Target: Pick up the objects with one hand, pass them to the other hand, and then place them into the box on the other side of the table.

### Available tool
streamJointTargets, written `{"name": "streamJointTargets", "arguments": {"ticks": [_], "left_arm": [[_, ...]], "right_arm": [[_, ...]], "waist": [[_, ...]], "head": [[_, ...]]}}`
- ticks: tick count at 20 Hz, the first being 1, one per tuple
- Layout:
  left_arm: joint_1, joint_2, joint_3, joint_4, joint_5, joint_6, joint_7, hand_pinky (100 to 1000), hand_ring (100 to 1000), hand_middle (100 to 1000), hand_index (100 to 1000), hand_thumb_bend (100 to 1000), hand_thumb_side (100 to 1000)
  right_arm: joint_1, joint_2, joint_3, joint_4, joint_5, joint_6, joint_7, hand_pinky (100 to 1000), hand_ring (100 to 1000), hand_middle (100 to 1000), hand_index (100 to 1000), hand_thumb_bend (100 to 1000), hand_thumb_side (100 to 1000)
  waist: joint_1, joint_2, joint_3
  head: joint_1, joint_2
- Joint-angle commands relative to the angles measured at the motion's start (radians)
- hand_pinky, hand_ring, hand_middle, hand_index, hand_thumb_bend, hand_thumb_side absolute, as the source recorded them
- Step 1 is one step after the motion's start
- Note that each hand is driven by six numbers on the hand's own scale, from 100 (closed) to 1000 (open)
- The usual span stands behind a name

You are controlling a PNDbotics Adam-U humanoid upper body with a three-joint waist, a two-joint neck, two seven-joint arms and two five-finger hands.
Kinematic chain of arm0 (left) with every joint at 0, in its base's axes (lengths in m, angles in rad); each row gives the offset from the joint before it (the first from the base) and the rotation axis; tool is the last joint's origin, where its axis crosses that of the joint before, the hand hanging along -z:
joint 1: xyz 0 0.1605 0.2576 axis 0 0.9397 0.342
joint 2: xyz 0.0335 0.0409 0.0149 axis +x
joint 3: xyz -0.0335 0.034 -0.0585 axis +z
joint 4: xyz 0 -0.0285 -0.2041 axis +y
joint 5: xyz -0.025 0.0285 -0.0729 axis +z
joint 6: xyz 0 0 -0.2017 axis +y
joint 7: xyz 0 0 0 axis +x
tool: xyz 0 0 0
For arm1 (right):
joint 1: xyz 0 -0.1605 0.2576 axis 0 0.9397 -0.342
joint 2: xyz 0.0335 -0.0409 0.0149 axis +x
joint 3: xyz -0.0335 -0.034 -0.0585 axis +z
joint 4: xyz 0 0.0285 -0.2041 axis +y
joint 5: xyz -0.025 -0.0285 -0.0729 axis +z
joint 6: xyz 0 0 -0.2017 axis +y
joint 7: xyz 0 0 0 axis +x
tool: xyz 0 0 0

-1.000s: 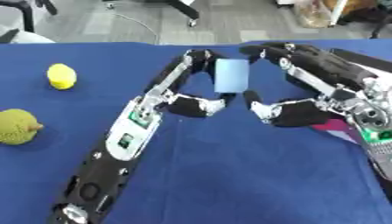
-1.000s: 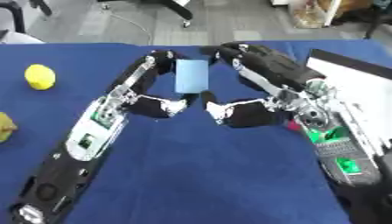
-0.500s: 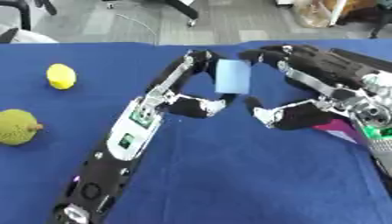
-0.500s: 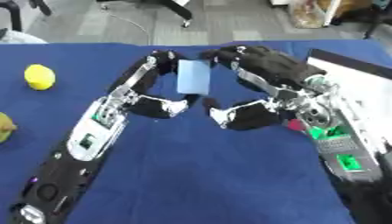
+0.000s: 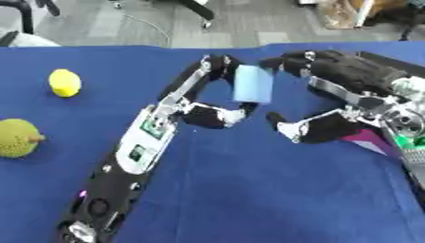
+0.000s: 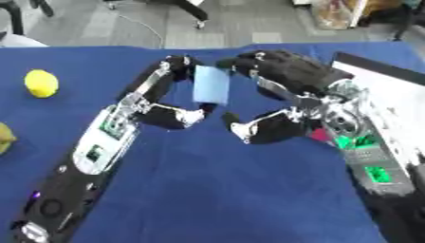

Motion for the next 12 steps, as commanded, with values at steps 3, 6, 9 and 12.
{"name": "streamJointTargets", "arguments": {"ticks": [3, 6, 9, 12], "left_arm": [[-0.035, -0.004, -0.004, -0.034, 0.019, -0.004, -0.003, 692, 477, 453, 500, 100, 100], [-0.034, -0.003, -0.005, -0.032, 0.015, -0.006, -0.002, 692, 477, 453, 500, 100, 100], [-0.034, -0.002, -0.005, -0.031, 0.01, -0.012, 0.004, 691, 476, 452, 499, 100, 100], [-0.034, -0.001, -0.009, -0.029, 0.004, -0.02, 0.012, 691, 475, 452, 498, 100, 100]], "right_arm": [[-0.013, -0.009, -0.005, -0.009, 0.053, 0.0, 0.023, 955, 921, 795, 944, 214, 459], [-0.014, -0.006, -0.006, -0.007, 0.078, 0.005, 0.026, 954, 915, 790, 938, 220, 458], [-0.015, 0.001, -0.008, -0.002, 0.101, 0.014, 0.012, 944, 912, 783, 932, 208, 456], [-0.017, 0.007, -0.008, 0.004, 0.112, 0.025, -0.016, 930, 907, 774, 926, 196, 449]], "waist": [[-0.016, 0.007, -0.003], [-0.016, 0.008, -0.004], [-0.016, 0.008, -0.006], [-0.016, 0.009, -0.006]], "head": [[-0.005, -0.002], [-0.006, -0.002], [-0.008, -0.002], [-0.01, -0.002]]}}
